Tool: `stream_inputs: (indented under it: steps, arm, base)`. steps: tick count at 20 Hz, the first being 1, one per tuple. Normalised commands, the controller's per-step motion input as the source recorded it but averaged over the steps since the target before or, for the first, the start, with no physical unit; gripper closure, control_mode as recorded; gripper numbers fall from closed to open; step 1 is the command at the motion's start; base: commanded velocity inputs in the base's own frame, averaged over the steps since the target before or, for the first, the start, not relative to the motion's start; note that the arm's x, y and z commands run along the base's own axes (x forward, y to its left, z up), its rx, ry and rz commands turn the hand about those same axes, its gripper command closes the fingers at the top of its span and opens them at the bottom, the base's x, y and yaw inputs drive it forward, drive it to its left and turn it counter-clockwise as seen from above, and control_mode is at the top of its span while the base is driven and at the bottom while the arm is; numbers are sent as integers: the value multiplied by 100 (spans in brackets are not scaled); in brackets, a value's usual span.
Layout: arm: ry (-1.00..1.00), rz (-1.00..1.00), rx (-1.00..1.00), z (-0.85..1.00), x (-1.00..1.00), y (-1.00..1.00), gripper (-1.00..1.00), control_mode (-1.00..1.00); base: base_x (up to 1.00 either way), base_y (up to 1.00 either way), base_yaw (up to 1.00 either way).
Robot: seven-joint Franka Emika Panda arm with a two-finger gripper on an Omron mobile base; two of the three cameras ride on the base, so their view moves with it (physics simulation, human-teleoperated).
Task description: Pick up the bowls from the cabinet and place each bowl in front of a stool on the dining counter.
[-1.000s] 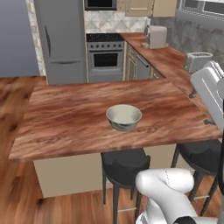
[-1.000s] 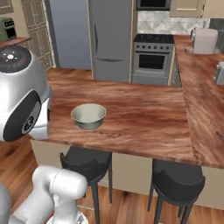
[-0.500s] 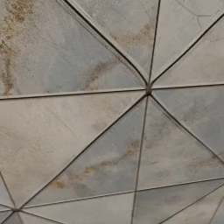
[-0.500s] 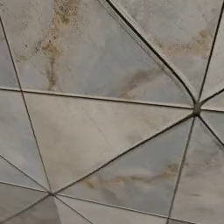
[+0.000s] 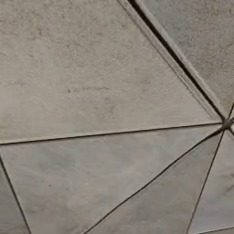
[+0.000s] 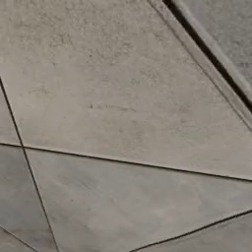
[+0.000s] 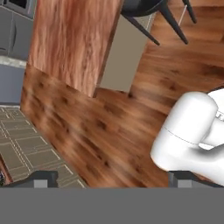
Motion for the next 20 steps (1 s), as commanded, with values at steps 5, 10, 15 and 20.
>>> stream_inputs:
  steps: [5, 10, 15, 20]
  arm:
    - [0, 0, 0, 0, 0, 0, -100, 100]
    - [0, 0, 0, 0, 0, 0, -100, 100]
    - [0, 0, 0, 0, 0, 0, -100, 100]
    - [0, 0, 0, 0, 0, 0, -100, 100]
  base:
    - [67, 100, -3]
    - [89, 100, -12]
    - [93, 100, -31]
    - [88, 86, -49]
